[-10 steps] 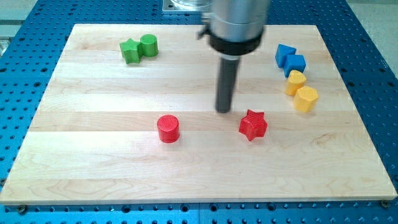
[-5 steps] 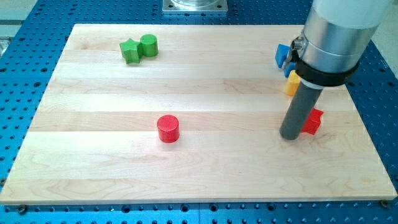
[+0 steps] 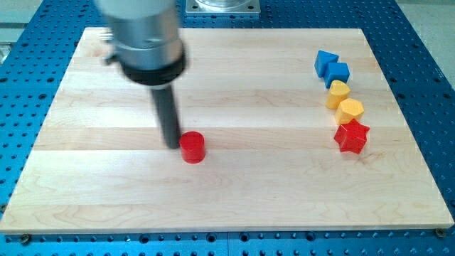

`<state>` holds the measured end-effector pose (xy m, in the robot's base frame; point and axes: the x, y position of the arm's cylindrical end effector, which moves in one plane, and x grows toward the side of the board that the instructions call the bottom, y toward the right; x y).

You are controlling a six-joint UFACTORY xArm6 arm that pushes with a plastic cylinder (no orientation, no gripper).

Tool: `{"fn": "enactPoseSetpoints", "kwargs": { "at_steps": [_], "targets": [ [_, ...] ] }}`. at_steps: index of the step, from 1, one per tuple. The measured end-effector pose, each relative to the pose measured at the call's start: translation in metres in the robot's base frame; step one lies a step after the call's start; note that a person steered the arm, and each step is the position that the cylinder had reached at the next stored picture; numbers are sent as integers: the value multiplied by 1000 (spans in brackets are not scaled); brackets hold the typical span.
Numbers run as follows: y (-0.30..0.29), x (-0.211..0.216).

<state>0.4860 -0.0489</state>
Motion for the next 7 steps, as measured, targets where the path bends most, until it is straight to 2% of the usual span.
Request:
{"fn": "enactPoseSetpoints", "kwargs": {
  "at_steps": [1, 2, 3, 4, 5, 6, 7],
  "targets": [
    [77, 31],
    [56, 23],
    [36, 55],
    [72, 68],
    [136, 69],
    [131, 72],
    [136, 119]
  ]
}}
